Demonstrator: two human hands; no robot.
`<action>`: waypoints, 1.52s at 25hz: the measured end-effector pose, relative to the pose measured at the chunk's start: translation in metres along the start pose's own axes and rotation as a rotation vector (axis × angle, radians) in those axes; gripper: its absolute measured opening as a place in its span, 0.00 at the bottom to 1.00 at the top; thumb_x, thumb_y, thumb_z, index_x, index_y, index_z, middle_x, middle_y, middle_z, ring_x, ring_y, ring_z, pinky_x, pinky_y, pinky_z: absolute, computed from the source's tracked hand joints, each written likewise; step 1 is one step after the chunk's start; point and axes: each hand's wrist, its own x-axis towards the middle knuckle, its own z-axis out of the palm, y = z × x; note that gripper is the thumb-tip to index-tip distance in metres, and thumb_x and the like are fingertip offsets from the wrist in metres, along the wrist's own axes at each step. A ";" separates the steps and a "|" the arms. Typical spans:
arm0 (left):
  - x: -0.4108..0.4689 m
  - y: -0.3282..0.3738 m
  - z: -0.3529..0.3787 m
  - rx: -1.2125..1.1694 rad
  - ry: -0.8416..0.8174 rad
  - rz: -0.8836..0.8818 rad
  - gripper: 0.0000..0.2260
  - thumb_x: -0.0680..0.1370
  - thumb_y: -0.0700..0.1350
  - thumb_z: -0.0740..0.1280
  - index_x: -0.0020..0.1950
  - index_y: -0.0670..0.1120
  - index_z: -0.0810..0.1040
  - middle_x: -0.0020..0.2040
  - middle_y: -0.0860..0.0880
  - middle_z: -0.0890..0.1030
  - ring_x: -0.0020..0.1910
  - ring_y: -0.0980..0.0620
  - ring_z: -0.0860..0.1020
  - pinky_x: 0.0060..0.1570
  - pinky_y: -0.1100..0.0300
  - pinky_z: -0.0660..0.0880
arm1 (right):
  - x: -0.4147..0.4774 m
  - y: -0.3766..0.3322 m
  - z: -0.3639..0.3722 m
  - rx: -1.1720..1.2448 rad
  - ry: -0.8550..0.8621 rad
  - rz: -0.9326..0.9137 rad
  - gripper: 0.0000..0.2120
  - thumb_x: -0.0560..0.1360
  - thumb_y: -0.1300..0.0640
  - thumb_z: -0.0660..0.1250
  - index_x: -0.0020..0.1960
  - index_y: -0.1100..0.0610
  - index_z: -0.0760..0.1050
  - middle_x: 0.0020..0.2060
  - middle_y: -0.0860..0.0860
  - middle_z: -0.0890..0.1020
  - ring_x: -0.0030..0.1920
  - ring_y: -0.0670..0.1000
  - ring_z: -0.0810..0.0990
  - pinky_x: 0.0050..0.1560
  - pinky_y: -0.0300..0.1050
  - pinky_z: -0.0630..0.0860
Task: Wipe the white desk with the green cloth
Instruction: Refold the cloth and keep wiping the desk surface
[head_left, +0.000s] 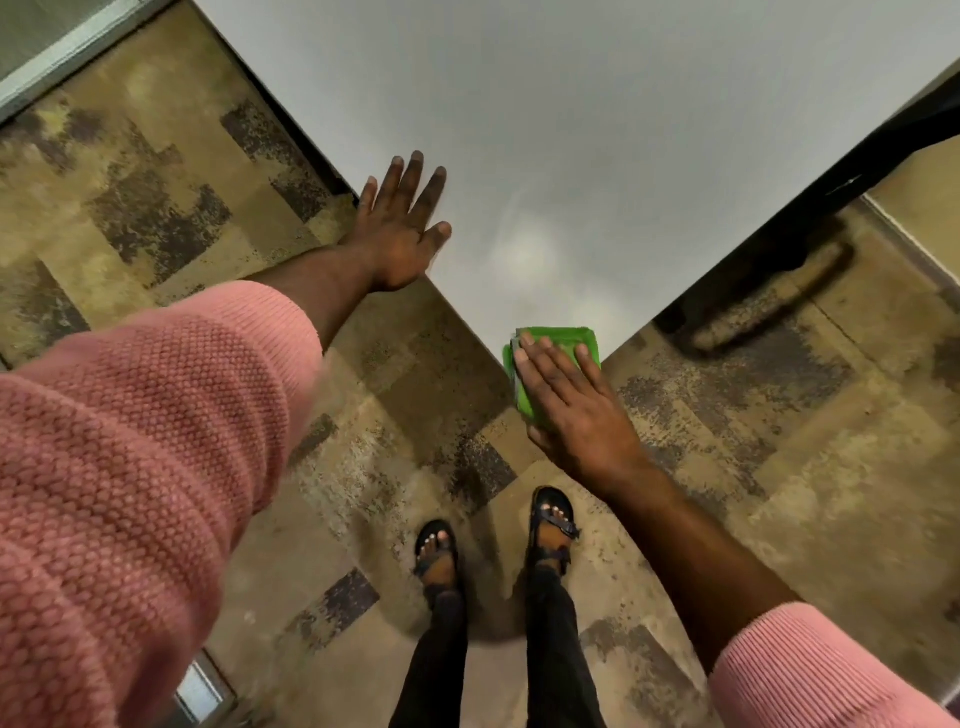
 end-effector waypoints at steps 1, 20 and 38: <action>0.000 0.000 0.000 0.001 0.006 0.003 0.30 0.87 0.58 0.45 0.84 0.51 0.34 0.83 0.45 0.32 0.82 0.45 0.32 0.80 0.43 0.34 | -0.004 0.009 0.001 0.021 -0.001 -0.024 0.44 0.79 0.45 0.69 0.85 0.55 0.47 0.84 0.53 0.51 0.84 0.53 0.48 0.83 0.53 0.40; 0.007 -0.011 0.009 -0.015 0.033 0.035 0.30 0.86 0.60 0.45 0.84 0.53 0.35 0.84 0.46 0.33 0.82 0.46 0.32 0.80 0.43 0.33 | 0.035 -0.132 0.004 1.253 0.516 1.375 0.37 0.85 0.49 0.60 0.84 0.42 0.40 0.85 0.49 0.49 0.83 0.53 0.53 0.82 0.57 0.59; 0.006 -0.004 0.003 -0.005 0.003 -0.006 0.31 0.86 0.59 0.45 0.84 0.52 0.35 0.83 0.46 0.32 0.82 0.46 0.32 0.80 0.42 0.34 | 0.148 -0.055 -0.024 0.266 -0.093 0.371 0.33 0.84 0.50 0.53 0.84 0.60 0.48 0.84 0.58 0.48 0.84 0.56 0.43 0.82 0.58 0.38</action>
